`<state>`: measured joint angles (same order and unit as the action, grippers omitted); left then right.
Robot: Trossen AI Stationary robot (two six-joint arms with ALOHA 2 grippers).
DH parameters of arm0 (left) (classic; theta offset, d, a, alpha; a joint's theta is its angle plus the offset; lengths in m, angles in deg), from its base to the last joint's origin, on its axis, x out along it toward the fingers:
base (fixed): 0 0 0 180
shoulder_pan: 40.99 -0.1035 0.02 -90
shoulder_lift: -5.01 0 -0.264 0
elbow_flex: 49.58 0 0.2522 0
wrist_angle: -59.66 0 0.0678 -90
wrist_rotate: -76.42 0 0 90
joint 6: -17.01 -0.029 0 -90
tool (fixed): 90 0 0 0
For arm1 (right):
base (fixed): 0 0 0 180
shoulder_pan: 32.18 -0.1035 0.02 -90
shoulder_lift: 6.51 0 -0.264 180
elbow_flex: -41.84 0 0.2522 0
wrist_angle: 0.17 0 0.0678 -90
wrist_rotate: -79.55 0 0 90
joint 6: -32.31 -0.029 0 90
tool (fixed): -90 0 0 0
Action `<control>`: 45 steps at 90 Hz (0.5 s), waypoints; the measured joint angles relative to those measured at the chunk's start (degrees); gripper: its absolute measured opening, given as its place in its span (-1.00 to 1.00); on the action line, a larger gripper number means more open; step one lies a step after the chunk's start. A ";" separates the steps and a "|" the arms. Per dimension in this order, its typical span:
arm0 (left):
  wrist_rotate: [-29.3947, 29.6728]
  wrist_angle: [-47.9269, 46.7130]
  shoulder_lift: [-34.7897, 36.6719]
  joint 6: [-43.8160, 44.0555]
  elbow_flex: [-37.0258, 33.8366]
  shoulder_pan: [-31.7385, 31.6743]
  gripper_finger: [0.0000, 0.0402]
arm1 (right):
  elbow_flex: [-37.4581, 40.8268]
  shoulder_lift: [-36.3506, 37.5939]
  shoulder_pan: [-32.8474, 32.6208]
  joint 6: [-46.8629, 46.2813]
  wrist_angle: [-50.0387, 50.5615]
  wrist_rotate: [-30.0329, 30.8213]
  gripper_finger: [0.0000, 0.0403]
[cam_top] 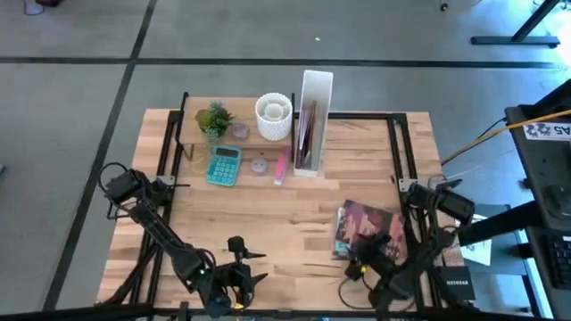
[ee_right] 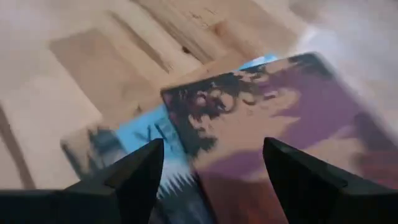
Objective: Stock shelves
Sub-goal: Put the red book in the book organizer
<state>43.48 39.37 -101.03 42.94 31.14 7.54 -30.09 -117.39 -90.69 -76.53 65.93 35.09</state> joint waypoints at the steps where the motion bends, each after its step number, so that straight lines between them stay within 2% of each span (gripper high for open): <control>1: 0.00 -0.02 0.00 0.05 0.00 0.00 0.17 | 0.62 0.28 0.21 0.41 -1.59 0.09 0.29; 8: -0.11 -0.07 0.00 0.55 0.00 0.03 0.17 | 4.51 2.23 2.02 4.67 -11.50 2.10 0.29; 14: -0.12 -0.05 0.00 0.71 0.00 0.07 0.17 | 5.96 2.79 3.53 11.85 -21.35 3.82 0.29; 19: -0.11 -0.05 0.00 1.05 0.00 0.04 0.17 | 5.92 2.79 4.74 21.78 -28.66 3.66 0.29; 28: -0.11 -0.13 0.00 1.11 0.00 0.04 0.17 | 3.77 2.68 6.39 44.75 -38.48 -0.34 0.29; 35: -0.11 -0.07 0.00 1.01 0.00 0.04 0.17 | 0.99 2.68 7.38 59.74 -41.47 -2.79 0.29; 45: -0.09 -0.12 0.00 0.97 0.00 -0.04 0.17 | -2.40 2.47 8.38 72.06 -40.85 -5.59 0.29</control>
<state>43.39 39.25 -101.03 43.91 31.14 7.50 -32.49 -114.91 -82.31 -4.48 25.08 29.50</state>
